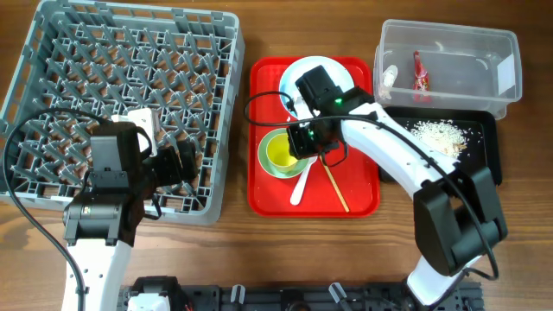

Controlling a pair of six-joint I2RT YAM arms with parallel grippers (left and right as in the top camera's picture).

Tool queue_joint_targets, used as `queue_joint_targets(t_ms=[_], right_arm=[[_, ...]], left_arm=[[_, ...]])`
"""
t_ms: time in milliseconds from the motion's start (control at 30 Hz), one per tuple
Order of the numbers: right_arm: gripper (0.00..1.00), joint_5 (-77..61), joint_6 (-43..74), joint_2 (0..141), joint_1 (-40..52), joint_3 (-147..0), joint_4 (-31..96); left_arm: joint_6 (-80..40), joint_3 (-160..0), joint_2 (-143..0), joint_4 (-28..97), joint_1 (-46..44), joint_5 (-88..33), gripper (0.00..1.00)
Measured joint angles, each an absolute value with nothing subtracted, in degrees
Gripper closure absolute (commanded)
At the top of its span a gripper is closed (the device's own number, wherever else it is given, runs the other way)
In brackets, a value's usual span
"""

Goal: Sort waste into correct bins and load items into the dishwasher rack
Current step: 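Grasp the yellow cup from the green bowl with the right gripper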

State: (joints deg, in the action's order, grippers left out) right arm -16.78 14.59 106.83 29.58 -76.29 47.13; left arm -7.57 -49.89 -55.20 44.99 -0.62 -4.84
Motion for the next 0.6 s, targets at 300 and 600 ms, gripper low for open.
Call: queue_joint_targets(t_ms=[300,600], right_arm=[[0.96,-13.9,18.4,106.8,29.6,-76.3,47.1],[0.96,-23.5,18.1,98.0,23.0,-83.6,46.8]], left_arm=[[-7.6,-49.9,-55.2,45.0,-0.6,-4.9,0.00],[-7.6,-49.9,-55.5,37.1,-0.6,-16.8,0.00]])
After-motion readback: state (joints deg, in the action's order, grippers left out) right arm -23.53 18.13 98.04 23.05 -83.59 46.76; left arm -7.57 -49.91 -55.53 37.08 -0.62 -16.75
